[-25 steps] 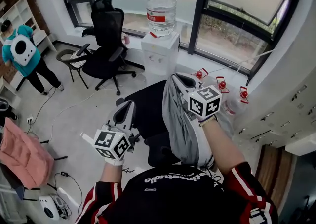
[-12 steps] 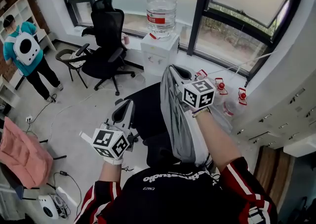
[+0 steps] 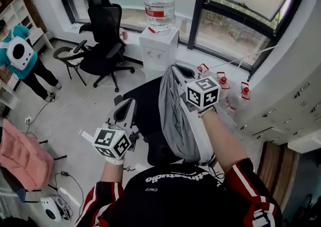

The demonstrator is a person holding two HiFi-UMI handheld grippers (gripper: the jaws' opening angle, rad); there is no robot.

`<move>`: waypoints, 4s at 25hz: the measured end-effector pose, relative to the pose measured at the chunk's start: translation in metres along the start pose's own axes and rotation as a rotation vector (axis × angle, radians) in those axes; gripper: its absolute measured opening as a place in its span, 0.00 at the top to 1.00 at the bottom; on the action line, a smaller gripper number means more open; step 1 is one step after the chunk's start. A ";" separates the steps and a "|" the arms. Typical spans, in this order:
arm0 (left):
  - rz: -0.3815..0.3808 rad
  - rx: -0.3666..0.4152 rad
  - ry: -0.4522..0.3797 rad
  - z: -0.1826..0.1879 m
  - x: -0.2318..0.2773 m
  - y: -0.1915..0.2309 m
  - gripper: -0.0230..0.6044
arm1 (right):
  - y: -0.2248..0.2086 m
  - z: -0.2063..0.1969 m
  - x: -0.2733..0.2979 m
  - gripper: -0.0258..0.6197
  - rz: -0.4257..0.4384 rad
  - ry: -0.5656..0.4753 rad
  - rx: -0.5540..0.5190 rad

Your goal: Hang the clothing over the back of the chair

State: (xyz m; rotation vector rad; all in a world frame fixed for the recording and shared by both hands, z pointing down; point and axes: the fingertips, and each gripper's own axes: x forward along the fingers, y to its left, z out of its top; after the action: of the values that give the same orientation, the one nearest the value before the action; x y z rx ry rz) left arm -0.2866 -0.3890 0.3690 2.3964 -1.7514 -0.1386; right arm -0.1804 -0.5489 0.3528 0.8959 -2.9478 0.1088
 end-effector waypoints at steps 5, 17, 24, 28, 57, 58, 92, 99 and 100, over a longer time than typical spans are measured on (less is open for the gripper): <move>-0.017 0.004 0.003 -0.008 -0.001 -0.012 0.92 | 0.000 -0.014 -0.022 0.92 -0.006 0.020 0.011; -0.048 0.000 0.023 -0.027 -0.017 -0.039 0.92 | -0.002 -0.044 -0.080 0.92 -0.039 0.129 0.036; -0.077 0.011 0.029 -0.029 -0.020 -0.052 0.92 | 0.009 -0.053 -0.114 0.92 -0.038 0.149 0.054; -0.092 0.015 0.035 -0.030 -0.021 -0.059 0.92 | 0.017 -0.054 -0.137 0.92 -0.038 0.145 0.075; -0.137 0.024 0.056 -0.041 -0.014 -0.094 0.92 | 0.046 -0.067 -0.187 0.59 0.086 0.154 0.080; -0.137 0.024 0.056 -0.042 -0.014 -0.095 0.92 | 0.046 -0.066 -0.188 0.58 0.087 0.144 0.084; -0.091 0.058 0.034 -0.038 -0.017 -0.097 0.92 | 0.032 -0.054 -0.205 0.73 -0.101 -0.046 0.104; -0.092 0.060 0.034 -0.038 -0.015 -0.100 0.92 | 0.036 -0.058 -0.203 0.79 -0.094 -0.047 0.099; -0.093 0.060 0.034 -0.038 -0.015 -0.100 0.92 | 0.036 -0.058 -0.203 0.80 -0.094 -0.048 0.098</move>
State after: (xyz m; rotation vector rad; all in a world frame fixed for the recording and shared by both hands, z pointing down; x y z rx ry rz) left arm -0.1912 -0.3424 0.3870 2.5081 -1.6531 -0.0581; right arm -0.0300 -0.4016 0.3931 1.0631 -2.9599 0.2331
